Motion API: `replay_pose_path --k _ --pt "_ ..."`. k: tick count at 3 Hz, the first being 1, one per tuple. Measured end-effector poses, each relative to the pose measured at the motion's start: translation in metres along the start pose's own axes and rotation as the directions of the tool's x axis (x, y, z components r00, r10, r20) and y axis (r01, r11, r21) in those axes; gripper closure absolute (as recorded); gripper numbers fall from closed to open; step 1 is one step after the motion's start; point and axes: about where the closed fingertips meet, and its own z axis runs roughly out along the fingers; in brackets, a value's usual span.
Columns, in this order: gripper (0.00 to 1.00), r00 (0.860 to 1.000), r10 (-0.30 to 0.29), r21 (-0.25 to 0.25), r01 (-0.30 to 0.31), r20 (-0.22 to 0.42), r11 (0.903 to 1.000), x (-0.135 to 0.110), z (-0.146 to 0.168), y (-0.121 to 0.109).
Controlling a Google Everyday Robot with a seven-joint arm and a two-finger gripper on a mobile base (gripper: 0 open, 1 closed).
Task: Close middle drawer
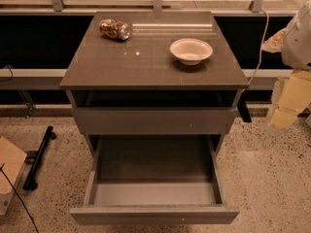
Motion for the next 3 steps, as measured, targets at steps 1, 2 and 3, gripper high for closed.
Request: replay_pose_path --k 1,2,3 --pt "0.00 1.000 0.000 0.000 0.000 0.000 1.0000 0.000 0.000 0.000" --pt "0.13 1.000 -0.001 0.008 0.001 0.003 1.0000 -0.001 -0.002 0.000" --pt "0.36 1.000 -0.017 -0.028 0.018 0.018 0.9994 0.002 0.010 0.008"
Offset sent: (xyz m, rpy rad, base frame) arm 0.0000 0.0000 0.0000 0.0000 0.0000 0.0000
